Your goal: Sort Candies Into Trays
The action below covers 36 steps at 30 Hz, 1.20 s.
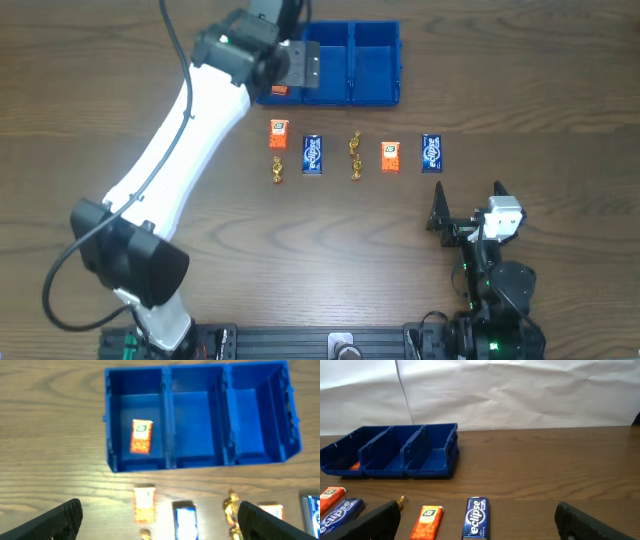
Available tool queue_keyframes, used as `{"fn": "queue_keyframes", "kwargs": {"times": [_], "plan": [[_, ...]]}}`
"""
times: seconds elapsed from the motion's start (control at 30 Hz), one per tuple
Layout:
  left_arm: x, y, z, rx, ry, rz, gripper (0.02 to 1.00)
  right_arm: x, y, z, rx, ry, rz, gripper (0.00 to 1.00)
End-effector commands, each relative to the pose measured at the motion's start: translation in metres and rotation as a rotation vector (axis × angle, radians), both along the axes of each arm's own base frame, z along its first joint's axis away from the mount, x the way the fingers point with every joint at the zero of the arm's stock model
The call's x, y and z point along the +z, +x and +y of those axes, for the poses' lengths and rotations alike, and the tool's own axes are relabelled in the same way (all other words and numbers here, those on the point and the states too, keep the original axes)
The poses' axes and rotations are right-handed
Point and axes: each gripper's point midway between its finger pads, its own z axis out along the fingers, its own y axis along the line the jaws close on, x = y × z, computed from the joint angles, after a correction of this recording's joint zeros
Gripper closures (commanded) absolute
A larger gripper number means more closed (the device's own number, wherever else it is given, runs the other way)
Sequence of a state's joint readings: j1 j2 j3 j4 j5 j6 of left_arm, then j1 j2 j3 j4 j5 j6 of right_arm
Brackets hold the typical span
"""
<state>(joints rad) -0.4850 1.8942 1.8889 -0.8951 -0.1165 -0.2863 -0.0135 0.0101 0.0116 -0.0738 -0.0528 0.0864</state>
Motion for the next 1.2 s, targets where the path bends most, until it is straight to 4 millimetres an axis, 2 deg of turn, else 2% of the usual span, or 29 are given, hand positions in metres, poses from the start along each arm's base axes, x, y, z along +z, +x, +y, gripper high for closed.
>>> {"fn": "queue_keyframes", "kwargs": {"times": [0.03,0.23,0.43,0.63,0.87,1.2], "plan": [[-0.058,-0.019,0.010,0.070,0.037,0.116,0.040,-0.001,0.000,0.001,0.004,-0.013,-0.001,0.003],[-0.114,-0.038,0.012,0.048,0.015,0.218,0.060,-0.001,0.000,0.001,0.004,-0.013,-0.001,0.003],[-0.144,-0.053,0.019,0.047,0.038,0.265,0.077,-0.001,0.000,0.001,0.004,-0.013,-0.001,0.003],[-0.165,-0.058,0.023,0.049,0.041,0.271,0.080,-0.001,0.000,0.001,0.004,-0.013,-0.001,0.003],[-0.187,-0.054,0.021,0.051,0.048,0.288,0.082,-0.001,0.000,0.001,0.004,-0.013,-0.001,0.003],[-0.193,-0.043,0.036,0.075,0.036,0.288,0.091,-0.001,0.000,0.001,0.004,-0.013,-0.001,0.003]]}}
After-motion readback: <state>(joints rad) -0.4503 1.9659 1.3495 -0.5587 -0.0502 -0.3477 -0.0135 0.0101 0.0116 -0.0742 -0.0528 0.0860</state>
